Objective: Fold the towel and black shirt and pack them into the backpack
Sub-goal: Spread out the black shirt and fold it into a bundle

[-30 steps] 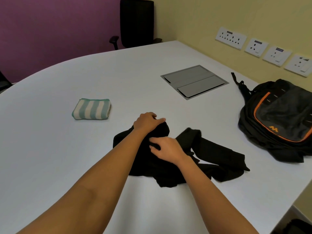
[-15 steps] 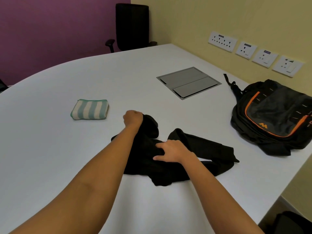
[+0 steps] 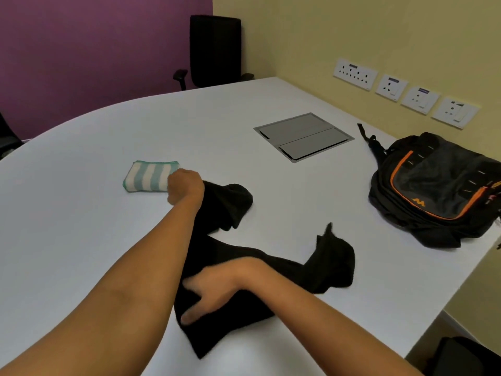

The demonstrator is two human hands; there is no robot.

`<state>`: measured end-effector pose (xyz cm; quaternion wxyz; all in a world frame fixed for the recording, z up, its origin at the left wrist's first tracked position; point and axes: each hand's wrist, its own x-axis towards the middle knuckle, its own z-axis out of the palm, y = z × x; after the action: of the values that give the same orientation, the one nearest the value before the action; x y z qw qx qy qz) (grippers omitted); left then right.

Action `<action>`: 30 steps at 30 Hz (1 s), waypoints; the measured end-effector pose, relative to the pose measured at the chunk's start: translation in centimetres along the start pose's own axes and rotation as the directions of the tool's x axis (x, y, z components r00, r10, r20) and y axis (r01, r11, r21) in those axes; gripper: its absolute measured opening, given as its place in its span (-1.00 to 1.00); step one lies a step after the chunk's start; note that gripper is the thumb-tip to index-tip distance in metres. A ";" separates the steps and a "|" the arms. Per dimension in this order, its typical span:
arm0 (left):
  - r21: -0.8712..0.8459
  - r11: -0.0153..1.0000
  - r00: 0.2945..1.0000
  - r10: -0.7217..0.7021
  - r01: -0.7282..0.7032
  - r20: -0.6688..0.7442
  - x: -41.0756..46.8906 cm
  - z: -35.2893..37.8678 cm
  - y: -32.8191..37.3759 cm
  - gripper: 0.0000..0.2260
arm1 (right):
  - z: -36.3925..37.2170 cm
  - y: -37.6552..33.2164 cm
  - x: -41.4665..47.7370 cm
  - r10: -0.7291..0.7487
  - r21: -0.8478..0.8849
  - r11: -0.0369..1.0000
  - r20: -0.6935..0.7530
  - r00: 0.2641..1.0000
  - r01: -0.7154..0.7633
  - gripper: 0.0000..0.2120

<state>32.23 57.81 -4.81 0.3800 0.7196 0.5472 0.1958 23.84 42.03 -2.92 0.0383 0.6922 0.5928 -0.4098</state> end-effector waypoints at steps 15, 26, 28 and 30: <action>0.275 0.936 0.970 0.180 -0.220 0.164 -0.1 -0.4 -7.7 -0.62 | 6.1 14.5 2.0 0.548 0.513 0.783 -0.304 0.779 -0.350 -0.35; 0.116 0.991 0.985 0.045 -0.065 0.169 1.9 -1.8 -4.8 -0.75 | 4.5 15.2 1.2 0.614 0.482 0.786 -0.541 0.575 -0.387 -0.77; -0.002 1.000 0.978 -0.011 0.012 0.208 2.4 -2.4 -3.2 -0.75 | 3.7 15.3 0.8 0.662 0.562 0.748 -0.599 0.451 -0.352 -0.78; -0.156 0.981 0.959 -0.066 0.112 0.276 2.4 -2.4 -1.5 -0.75 | 2.6 14.8 0.8 0.673 0.646 0.732 -0.636 0.379 -0.217 -0.78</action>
<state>30.35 61.08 -4.75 0.5195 0.6790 0.5035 0.1248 35.06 36.90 -11.52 -0.3045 0.9233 0.2000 -0.1217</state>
